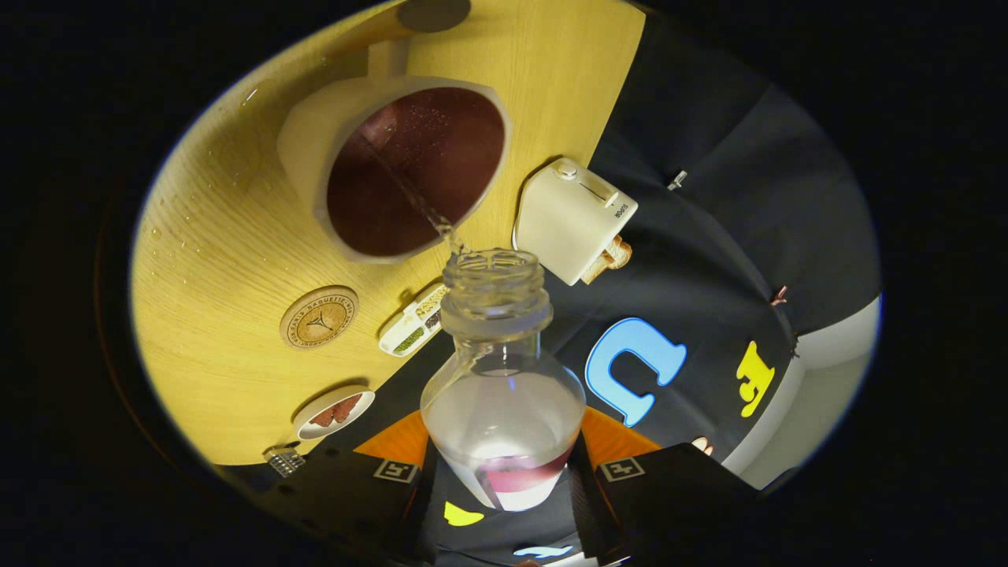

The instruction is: Take the bottle from table, then pour the juice into the cup, finally place the bottle on the coaster

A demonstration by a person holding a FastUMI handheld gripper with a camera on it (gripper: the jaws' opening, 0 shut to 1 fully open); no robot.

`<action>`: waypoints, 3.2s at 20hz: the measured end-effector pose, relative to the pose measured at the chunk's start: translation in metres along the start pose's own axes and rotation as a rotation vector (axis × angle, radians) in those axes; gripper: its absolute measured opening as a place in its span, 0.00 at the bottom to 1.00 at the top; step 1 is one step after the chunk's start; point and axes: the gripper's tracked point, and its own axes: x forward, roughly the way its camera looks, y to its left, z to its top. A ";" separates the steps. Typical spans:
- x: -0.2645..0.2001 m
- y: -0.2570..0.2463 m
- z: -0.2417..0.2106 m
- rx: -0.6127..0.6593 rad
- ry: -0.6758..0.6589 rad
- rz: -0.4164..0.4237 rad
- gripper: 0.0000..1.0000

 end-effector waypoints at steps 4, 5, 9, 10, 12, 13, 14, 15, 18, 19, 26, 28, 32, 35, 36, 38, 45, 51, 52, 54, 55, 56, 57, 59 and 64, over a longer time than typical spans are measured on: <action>0.001 -0.005 0.001 -0.035 -0.017 -0.012 0.68; 0.002 -0.005 0.000 -0.040 -0.015 -0.012 0.68; 0.002 -0.008 0.000 -0.059 -0.018 -0.015 0.68; 0.001 -0.008 0.000 -0.071 -0.022 -0.016 0.68; 0.002 -0.011 -0.003 -0.088 -0.028 -0.018 0.68; 0.004 -0.012 -0.003 -0.092 -0.029 -0.018 0.68; 0.004 -0.013 -0.003 -0.093 -0.027 -0.018 0.68; 0.004 -0.013 -0.004 -0.093 -0.027 -0.018 0.68; 0.005 -0.016 -0.001 -0.107 -0.035 -0.021 0.68; 0.005 -0.017 0.000 -0.110 -0.038 -0.022 0.68; 0.004 -0.022 0.002 -0.125 -0.044 -0.025 0.68; 0.005 -0.022 0.001 -0.127 -0.045 -0.024 0.68; 0.004 -0.024 0.005 -0.135 -0.050 -0.027 0.68; 0.003 -0.024 0.003 -0.132 -0.048 -0.026 0.68; 0.003 -0.024 0.003 -0.131 -0.049 -0.025 0.68; 0.004 -0.023 0.002 -0.132 -0.048 -0.023 0.68; 0.004 -0.023 0.004 -0.131 -0.051 -0.024 0.68; 0.004 -0.022 0.005 -0.126 -0.053 -0.024 0.68; 0.004 -0.022 0.005 -0.125 -0.052 -0.024 0.68; 0.004 -0.021 0.004 -0.116 -0.049 -0.021 0.68; 0.005 -0.020 0.004 -0.113 -0.048 -0.021 0.68; 0.003 -0.020 0.003 -0.108 -0.047 -0.021 0.68; 0.003 -0.018 0.004 -0.099 -0.046 -0.019 0.68; 0.003 -0.015 0.005 -0.079 -0.047 -0.015 0.68; 0.000 -0.010 0.006 -0.008 -0.044 -0.009 0.68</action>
